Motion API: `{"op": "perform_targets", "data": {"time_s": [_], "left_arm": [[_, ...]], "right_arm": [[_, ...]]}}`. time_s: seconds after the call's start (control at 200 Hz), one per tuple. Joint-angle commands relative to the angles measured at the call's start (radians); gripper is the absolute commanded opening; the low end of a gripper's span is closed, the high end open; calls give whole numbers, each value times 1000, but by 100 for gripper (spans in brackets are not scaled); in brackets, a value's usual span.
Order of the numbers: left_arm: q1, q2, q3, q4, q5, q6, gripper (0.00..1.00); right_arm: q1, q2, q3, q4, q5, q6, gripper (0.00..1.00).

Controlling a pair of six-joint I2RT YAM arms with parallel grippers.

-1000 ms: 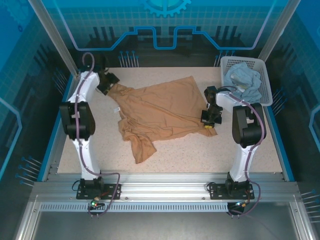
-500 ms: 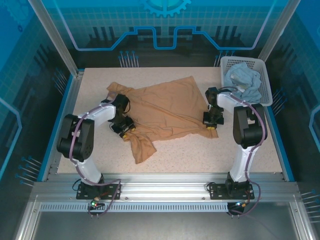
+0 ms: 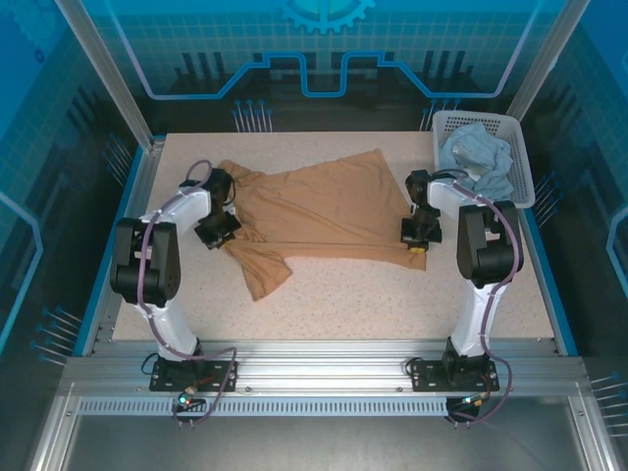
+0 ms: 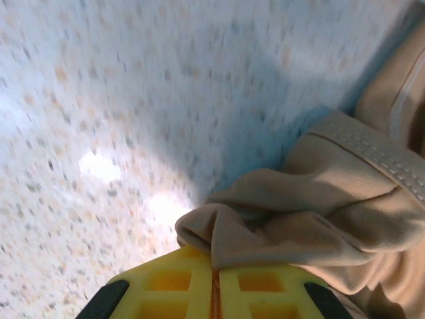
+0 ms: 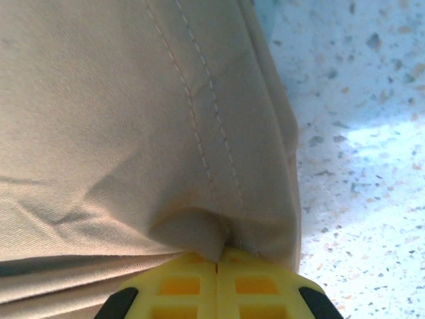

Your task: Fold and stack the t-shirts

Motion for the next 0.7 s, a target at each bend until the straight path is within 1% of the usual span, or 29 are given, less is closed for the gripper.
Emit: {"op": "perform_targets", "data": {"time_s": [0.0, 0.05, 0.09, 0.135, 0.18, 0.225, 0.245, 0.31, 0.35, 0.43, 0.505, 0.59, 0.695], "left_arm": [[35, 40, 58, -43, -65, 80, 11], [37, 42, 72, -46, -52, 93, 17], [35, 36, 74, -47, -34, 95, 24], [31, 21, 68, -51, -22, 93, 37], [24, 0, 57, -60, -18, 88, 47], [15, -34, 41, -73, -28, 79, 55], [10, -52, 29, -74, -31, 73, 57], [-7, -122, -15, -75, -25, 47, 58], [-21, -164, -40, -84, -21, 26, 59], [-59, -241, -89, -98, 7, -15, 58], [-92, -295, -142, -107, 54, -56, 58], [-114, -349, -213, -102, 122, -100, 57], [-128, -401, -293, -73, 207, -120, 57]], "right_arm": [[-11, -32, 23, -2, -32, -22, 0], [-9, -71, 20, -6, -30, -13, 1], [-13, -113, 4, -8, -30, 3, 7], [-19, -161, -25, -11, -34, 28, 16], [-25, -207, -64, -8, -38, 54, 23], [-32, -247, -113, 2, -45, 77, 29], [-34, -266, -136, 6, -50, 87, 32], [-42, -317, -206, 17, -66, 116, 40], [-48, -342, -243, 21, -62, 132, 43], [-72, -380, -315, 47, -70, 151, 43], [-106, -378, -360, 81, -105, 160, 43], [-133, -349, -373, 121, -143, 160, 43], [-143, -310, -356, 152, -167, 160, 42]]}}
